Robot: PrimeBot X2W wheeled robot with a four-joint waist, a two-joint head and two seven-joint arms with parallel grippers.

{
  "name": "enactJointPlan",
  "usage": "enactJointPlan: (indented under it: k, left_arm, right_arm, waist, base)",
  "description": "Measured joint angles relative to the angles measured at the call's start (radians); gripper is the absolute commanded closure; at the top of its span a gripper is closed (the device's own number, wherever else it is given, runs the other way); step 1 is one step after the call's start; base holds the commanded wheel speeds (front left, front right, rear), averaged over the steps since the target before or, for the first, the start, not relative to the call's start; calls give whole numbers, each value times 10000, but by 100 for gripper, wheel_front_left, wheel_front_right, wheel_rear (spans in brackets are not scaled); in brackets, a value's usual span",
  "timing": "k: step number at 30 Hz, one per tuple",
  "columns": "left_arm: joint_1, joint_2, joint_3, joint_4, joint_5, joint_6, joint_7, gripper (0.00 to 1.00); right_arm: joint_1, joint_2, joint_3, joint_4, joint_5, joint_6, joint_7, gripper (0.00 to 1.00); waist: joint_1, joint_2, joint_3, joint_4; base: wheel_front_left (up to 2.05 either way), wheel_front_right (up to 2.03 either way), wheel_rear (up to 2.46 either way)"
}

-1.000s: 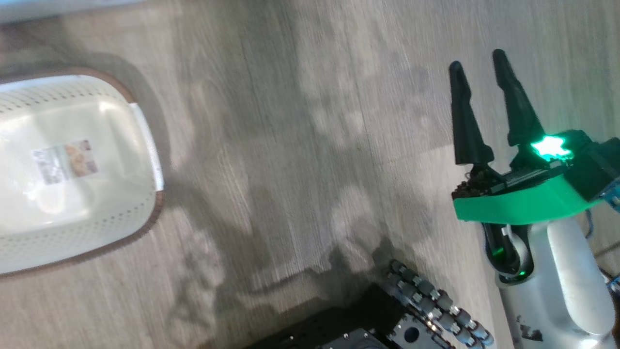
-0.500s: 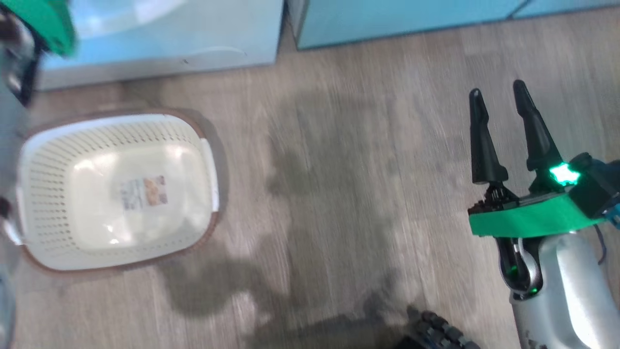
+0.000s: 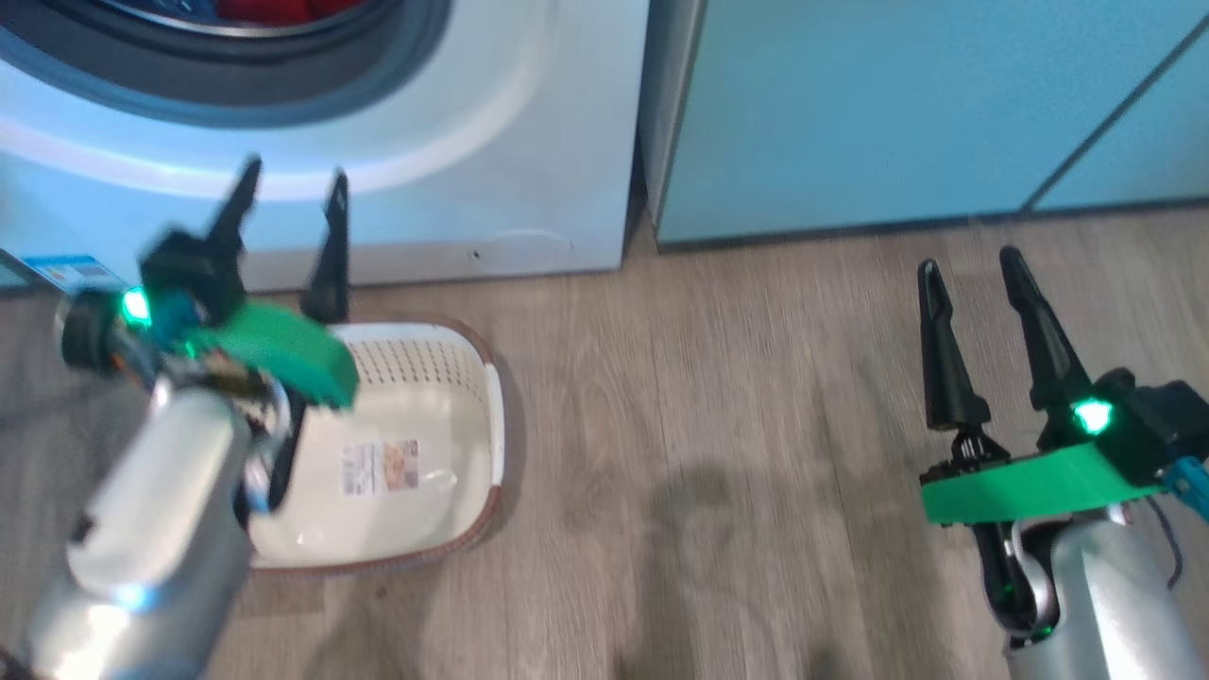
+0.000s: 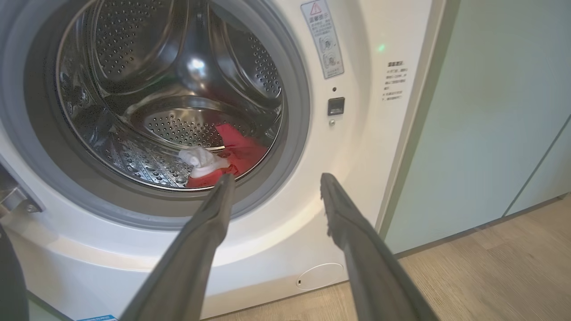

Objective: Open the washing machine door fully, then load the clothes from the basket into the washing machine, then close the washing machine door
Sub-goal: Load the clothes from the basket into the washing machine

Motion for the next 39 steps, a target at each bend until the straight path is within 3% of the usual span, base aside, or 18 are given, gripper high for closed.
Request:
enactJointPlan:
  k: [6, 13, 18, 22, 39]
  left_arm:
    - [1960, -8, -12, -1779, 625, 918, 0, 0]
    - [3363, -349, 25, -2784, 825, 1440, 0, 0]
    - [3741, -531, 12, -2851, 941, 1450, 0, 0]
    - [4037, -1001, 286, -3112, 1039, 1427, 0, 0]
    - [4963, -1929, 1645, -3110, 2025, 299, 0, 0]
  right_arm:
    - [461, 2, -33, 105, -10, 0, 4, 0]
    - [730, 2, -161, 19, -10, 0, 63, 0]
    - [1034, 2, -299, -42, -6, 0, 73, 0]
    - [1224, 2, -320, -38, 81, 0, 107, 0]
    - [1224, 2, -314, 25, 257, 0, 104, 0]
  waist:
    - [0, 0, -947, 265]
    - [0, -1, -1609, 581]
    - [0, -1, -1801, 739]
    - [-1, -1, -1931, 838]
    - [0, -1, -1955, 844]
  base:
    - [0, 0, 0]
    - [0, 0, 0]
    - [0, 0, 0]
    - [0, 0, 0]
    - [0, 0, 0]
